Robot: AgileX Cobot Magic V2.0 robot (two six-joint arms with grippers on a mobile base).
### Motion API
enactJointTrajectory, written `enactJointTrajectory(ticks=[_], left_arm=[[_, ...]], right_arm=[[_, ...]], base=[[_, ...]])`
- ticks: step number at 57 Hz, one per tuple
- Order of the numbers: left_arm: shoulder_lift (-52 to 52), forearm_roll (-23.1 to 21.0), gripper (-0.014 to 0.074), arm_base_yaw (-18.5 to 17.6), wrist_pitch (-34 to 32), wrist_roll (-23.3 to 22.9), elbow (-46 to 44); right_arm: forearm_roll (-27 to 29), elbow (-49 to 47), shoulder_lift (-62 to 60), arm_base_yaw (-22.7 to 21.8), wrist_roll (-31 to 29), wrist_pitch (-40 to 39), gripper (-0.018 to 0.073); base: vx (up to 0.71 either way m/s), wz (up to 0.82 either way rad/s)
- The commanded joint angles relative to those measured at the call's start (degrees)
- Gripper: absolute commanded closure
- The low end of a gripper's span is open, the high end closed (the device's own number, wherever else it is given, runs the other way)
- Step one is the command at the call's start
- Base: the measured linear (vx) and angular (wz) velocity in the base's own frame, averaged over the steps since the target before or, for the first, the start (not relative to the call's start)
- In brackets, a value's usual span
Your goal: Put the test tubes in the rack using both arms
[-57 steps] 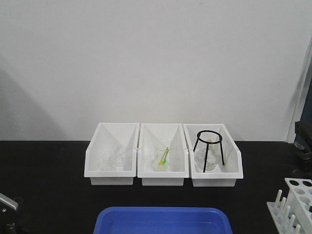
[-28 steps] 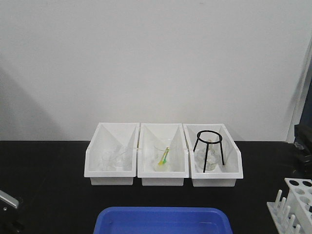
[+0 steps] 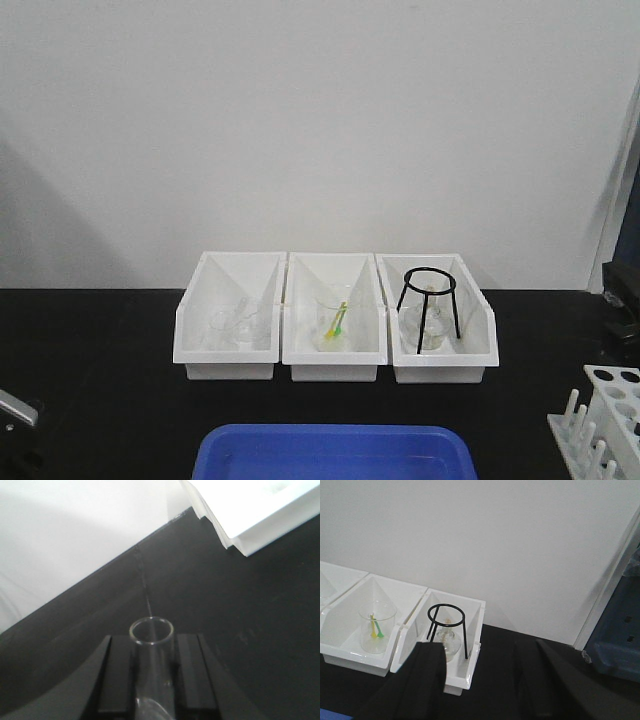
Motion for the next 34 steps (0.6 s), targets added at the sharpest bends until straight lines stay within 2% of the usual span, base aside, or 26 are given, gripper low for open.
enactJointTrajectory(ticks=[1,11,15,24,31,34], left_arm=[[-3.36,-0.36,0.0619,-0.04,-7.54,-0.51,-1.47],[-11.10,-0.36,0.0619,-0.04,-6.75,-0.51,-1.57],[-14.60,-0.36,0.0619,-0.04,-4.43,-0.51,-2.35],[-22.84,-0.36,0.0619,-0.04,10.25,-1.07,-7.64],[-27.05,-0.36,0.0619,-0.04,23.50,-5.21,-14.76],[-27.84,-0.36,0.0619,-0.04,26.74,-7.06,-17.61]], right_arm=[[-0.35,-2.15,-0.58,-0.15,-0.47,-4.44,0.0184],[-0.35,-2.15,-0.58,-0.15,-0.47,-4.44,0.0184],[-0.35,-2.15,-0.58,-0.15,-0.47,-4.44,0.0184],[-0.30,-2.15,-0.58,-0.15,-0.41,-4.08,0.0184],[-0.30,-2.15,-0.58,-0.15,-0.41,-2.25,0.0184],[-0.30,-2.15,-0.58,-0.15,-0.41,-1.19,0.0184]], base=[[0.00,0.00],[0.00,0.00],[0.00,0.00],[0.00,0.00],[0.00,0.00],[0.00,0.00]])
